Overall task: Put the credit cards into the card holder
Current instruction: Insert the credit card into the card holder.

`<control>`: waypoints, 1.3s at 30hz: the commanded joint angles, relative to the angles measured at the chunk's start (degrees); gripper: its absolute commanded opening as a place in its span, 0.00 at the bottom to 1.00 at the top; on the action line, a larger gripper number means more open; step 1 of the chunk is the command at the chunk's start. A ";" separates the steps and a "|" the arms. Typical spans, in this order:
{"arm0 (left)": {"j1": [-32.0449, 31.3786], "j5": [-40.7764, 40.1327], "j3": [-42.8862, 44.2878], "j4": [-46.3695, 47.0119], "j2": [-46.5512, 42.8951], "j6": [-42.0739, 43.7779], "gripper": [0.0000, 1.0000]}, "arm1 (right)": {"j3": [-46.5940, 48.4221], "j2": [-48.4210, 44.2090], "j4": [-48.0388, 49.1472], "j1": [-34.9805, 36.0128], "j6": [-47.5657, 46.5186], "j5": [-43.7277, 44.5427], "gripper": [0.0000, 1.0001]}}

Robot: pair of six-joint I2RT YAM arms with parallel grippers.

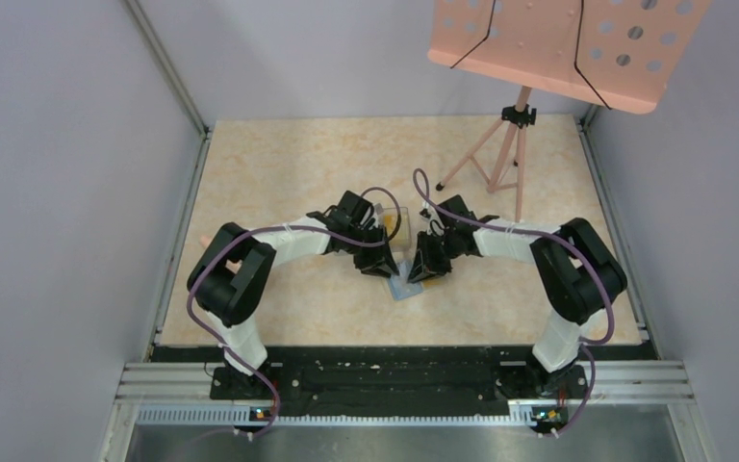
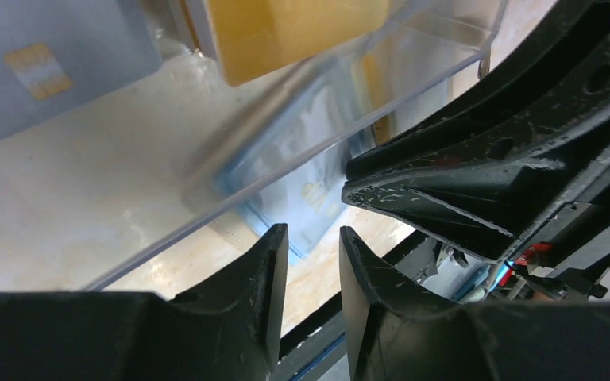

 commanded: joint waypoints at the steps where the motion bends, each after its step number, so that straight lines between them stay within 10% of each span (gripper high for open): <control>1: -0.10 -0.35 0.68 0.96 1.66 -0.78 0.36 | 2.26 0.97 -1.67 0.69 -1.75 2.81 0.16; 11: -0.61 -6.40 2.36 -4.96 2.41 1.37 0.40 | 2.34 1.36 -3.03 0.67 -2.22 4.61 0.18; 22: -3.44 -11.78 2.68 -6.52 0.36 2.93 0.41 | 1.28 -1.69 -2.94 0.68 -2.04 5.43 0.47; 39: -4.05 -10.13 -1.87 0.31 -2.17 -1.85 0.40 | -4.16 0.52 3.10 0.93 2.90 -5.44 0.39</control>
